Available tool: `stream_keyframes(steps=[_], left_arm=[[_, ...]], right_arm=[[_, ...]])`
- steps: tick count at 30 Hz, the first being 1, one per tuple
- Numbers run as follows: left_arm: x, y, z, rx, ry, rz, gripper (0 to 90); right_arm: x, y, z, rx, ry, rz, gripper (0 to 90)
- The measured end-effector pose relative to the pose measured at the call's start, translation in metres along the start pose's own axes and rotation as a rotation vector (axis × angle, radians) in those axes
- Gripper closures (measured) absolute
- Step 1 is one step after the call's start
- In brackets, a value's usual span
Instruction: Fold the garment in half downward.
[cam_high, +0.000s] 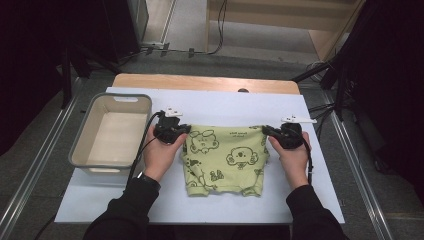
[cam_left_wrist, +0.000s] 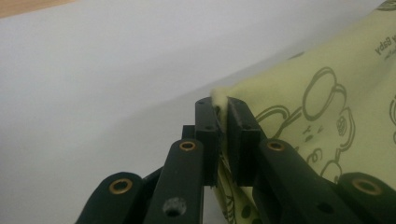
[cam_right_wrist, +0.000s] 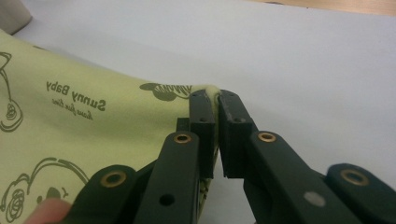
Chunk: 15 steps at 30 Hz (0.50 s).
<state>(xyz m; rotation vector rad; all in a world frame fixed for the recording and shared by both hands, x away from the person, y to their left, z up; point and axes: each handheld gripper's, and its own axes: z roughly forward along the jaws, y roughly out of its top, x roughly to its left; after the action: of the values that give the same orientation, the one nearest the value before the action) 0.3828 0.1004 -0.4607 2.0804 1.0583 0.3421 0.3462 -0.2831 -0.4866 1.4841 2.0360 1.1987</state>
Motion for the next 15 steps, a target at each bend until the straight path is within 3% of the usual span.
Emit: stream_keyframes(steps=[3, 7, 15], left_arm=[[0.001, 0.0, 0.0, 0.0, -0.017, 0.004, 83.7], [0.002, 0.0, 0.0, -0.007, -0.031, -0.001, 83.6], [0.002, 0.003, -0.001, -0.003, -0.039, 0.0, 83.7]], right_arm=[[0.0, 0.001, 0.0, 0.001, -0.003, -0.005, 78.1], [0.004, 0.002, -0.007, -0.016, -0.014, 0.017, 52.0], [0.021, 0.006, -0.02, -0.036, 0.037, 0.01, 17.6]])
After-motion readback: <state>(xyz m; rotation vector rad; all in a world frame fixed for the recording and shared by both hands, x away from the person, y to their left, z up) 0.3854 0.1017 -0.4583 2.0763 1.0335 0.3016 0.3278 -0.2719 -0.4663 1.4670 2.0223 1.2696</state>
